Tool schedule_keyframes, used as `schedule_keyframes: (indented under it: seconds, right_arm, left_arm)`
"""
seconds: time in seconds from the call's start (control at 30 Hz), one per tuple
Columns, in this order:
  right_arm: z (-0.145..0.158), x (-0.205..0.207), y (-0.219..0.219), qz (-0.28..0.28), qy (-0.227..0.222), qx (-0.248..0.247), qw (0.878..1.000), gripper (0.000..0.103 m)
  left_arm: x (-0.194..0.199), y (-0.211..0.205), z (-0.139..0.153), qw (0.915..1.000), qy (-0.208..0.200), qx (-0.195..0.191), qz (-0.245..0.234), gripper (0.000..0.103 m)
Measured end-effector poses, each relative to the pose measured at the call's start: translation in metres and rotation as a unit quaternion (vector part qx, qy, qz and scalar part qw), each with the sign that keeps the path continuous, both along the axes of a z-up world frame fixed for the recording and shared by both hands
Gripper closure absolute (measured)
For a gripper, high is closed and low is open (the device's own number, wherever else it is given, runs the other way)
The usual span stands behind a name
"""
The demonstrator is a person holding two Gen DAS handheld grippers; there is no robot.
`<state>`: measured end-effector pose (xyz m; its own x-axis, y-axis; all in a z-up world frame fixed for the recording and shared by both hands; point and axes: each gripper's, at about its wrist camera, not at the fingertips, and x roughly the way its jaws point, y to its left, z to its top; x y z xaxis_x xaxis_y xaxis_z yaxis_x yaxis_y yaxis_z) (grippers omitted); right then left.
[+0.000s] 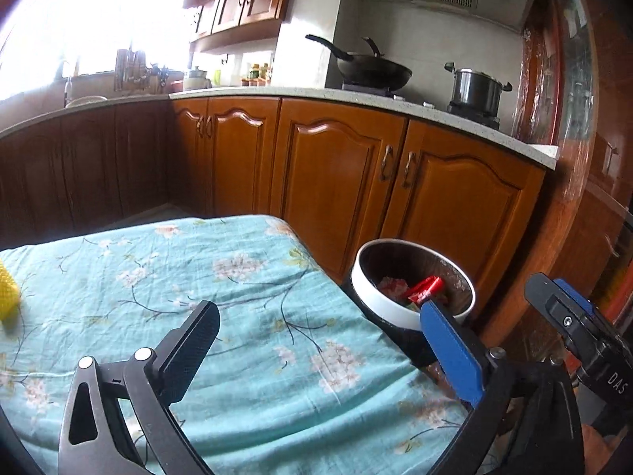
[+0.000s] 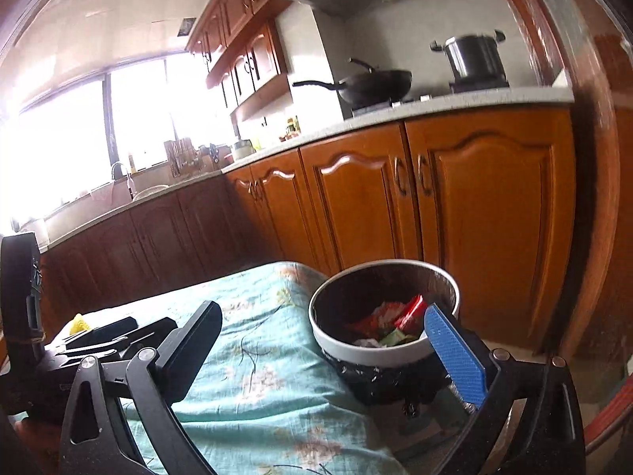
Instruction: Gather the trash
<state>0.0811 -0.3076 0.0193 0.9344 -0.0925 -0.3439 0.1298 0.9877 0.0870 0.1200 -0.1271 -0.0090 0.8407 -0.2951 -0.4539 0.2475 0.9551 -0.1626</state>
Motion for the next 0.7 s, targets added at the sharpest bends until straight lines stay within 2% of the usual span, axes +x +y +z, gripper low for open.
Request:
schedule_keyframes:
  seconds: [0.1,0.37,0.7]
  right_arm:
    - [-0.001,0.000,0.006,-0.005,-0.004,-0.018,1.000,0.000]
    - [-0.019,0.007,0.006,-0.006,0.030,0.003,1.000,0.000]
    - [-0.027,0.007,0.006,-0.007,0.039,0.007,0.999,0.000]
  left_arm:
    - [-0.008,0.002,-0.005,0.9999,-0.009,0.011,0.005,0.001]
    - [-0.014,0.007,-0.014,0.9993,-0.012,0.035,0.011,0.001]
    - [-0.014,0.014,-0.016,0.9979,-0.026,0.056,0.019,0.001]
